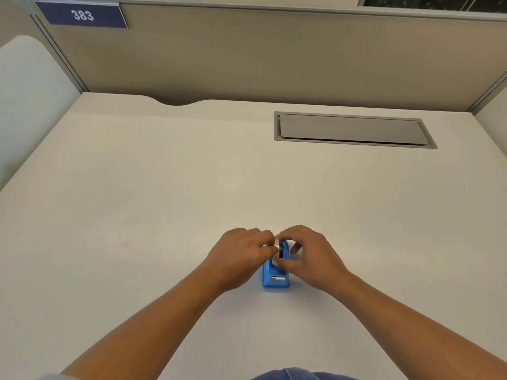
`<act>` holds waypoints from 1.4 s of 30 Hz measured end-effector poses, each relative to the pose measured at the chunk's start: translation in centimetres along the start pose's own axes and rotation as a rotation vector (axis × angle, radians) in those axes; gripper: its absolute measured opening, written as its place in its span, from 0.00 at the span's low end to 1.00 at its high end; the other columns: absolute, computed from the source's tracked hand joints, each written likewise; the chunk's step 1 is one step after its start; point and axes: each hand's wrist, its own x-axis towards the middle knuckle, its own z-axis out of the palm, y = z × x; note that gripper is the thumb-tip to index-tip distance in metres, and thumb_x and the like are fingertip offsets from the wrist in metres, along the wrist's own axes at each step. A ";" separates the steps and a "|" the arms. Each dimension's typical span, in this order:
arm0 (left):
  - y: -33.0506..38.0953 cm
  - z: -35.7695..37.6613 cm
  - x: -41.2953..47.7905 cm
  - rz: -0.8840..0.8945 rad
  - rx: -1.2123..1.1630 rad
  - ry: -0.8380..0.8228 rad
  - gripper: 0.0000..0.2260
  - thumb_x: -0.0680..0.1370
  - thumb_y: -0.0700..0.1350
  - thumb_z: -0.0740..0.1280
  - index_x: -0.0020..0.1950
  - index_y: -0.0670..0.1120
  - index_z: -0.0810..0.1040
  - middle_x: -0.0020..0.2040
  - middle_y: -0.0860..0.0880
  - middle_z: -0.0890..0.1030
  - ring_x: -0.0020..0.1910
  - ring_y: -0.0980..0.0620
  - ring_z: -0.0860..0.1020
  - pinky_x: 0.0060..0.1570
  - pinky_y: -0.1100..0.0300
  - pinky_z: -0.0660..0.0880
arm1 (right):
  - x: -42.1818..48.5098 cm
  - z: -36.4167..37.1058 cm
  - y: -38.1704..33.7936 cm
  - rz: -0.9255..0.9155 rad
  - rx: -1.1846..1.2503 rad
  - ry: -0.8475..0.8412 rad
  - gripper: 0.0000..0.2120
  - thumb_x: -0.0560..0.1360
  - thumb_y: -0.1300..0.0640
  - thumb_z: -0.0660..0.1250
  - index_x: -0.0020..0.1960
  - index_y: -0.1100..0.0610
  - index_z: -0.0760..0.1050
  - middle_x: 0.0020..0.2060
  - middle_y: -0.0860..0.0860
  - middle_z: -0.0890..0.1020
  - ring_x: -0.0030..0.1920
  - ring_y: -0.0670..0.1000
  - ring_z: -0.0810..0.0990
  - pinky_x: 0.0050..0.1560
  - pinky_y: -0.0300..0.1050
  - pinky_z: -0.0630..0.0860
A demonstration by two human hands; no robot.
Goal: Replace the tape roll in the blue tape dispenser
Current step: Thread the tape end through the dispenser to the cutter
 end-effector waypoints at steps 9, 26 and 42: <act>-0.2 0.1 0.2 0.050 0.056 -0.012 0.12 0.64 0.36 0.79 0.44 0.45 0.83 0.38 0.49 0.81 0.28 0.50 0.75 0.24 0.61 0.64 | 0.0 -0.1 -0.3 0.021 -0.002 -0.009 0.19 0.68 0.45 0.77 0.57 0.45 0.79 0.53 0.40 0.80 0.44 0.43 0.80 0.47 0.45 0.81; -0.3 1.2 -0.2 -0.066 -0.049 0.026 0.10 0.68 0.36 0.75 0.47 0.43 0.80 0.41 0.46 0.80 0.29 0.48 0.73 0.24 0.60 0.66 | 0.2 -0.1 -0.3 0.027 -0.036 -0.029 0.18 0.69 0.43 0.74 0.57 0.45 0.79 0.54 0.39 0.78 0.46 0.42 0.79 0.46 0.41 0.79; -2.8 -1.4 2.4 0.411 0.179 -0.038 0.08 0.64 0.35 0.77 0.39 0.43 0.82 0.40 0.48 0.81 0.28 0.49 0.73 0.23 0.62 0.67 | 1.2 -0.7 -0.4 0.010 -0.143 -0.099 0.16 0.69 0.42 0.72 0.55 0.43 0.80 0.50 0.39 0.78 0.46 0.43 0.78 0.43 0.40 0.77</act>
